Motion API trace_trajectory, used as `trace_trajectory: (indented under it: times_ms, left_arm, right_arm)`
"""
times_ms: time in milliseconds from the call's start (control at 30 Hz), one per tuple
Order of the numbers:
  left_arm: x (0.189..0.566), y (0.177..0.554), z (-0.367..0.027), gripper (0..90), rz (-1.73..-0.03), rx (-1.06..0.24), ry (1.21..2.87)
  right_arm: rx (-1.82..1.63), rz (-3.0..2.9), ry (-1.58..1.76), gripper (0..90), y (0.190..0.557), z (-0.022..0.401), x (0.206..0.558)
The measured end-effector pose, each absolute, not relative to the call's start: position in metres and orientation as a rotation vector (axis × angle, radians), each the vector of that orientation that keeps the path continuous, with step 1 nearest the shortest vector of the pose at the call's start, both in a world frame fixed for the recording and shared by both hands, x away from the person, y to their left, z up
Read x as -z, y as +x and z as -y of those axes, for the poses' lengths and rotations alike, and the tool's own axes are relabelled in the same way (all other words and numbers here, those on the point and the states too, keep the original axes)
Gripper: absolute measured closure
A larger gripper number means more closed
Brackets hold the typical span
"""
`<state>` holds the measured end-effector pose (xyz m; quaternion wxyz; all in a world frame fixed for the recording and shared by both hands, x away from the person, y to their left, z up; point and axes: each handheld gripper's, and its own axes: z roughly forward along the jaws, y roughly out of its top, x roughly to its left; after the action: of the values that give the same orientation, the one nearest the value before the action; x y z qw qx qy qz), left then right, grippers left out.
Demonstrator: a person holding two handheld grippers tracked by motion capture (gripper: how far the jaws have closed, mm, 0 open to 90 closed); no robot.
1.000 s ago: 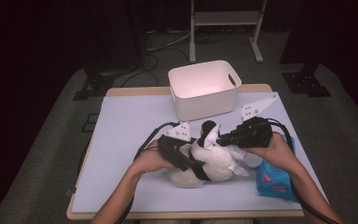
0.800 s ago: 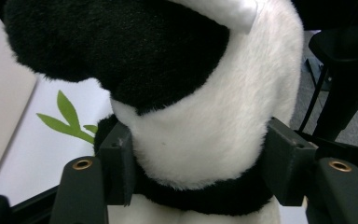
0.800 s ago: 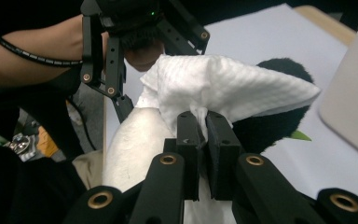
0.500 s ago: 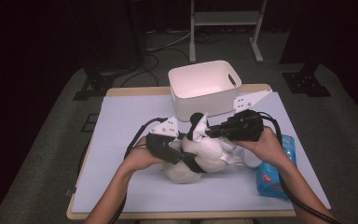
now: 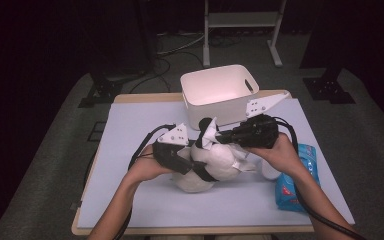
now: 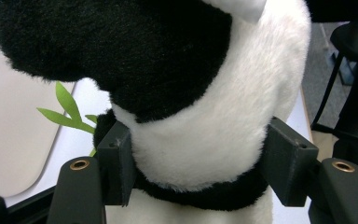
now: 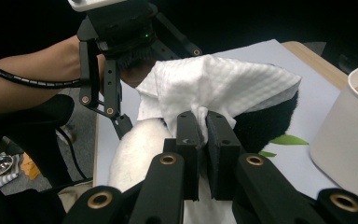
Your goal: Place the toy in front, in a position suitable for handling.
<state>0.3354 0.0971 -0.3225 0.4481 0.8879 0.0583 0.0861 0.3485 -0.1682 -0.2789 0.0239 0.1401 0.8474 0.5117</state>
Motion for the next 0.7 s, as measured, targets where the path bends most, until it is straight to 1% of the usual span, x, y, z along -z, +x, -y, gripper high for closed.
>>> trace_trajectory:
  times_ms: [167,300,467,700]
  left_arm:
    - [0.329,0.336,-0.091,34.7,-0.157,-0.198,2.196]
    - [0.332,0.334,-0.077,33.7,-0.133,-0.192,2.217]
    - [0.340,0.335,-0.065,33.2,-0.132,-0.172,2.243]
    - [0.343,0.337,-0.058,28.2,-0.156,-0.126,2.260]
  right_arm:
    - [-1.552,-2.643,0.461,83.7,0.351,0.174,0.284]
    - [-1.558,-2.648,0.456,83.5,0.348,0.174,0.282]
    - [-1.411,-2.708,0.436,83.3,0.346,0.167,0.288]
    - [-1.409,-2.731,0.514,83.4,0.346,0.193,0.306]
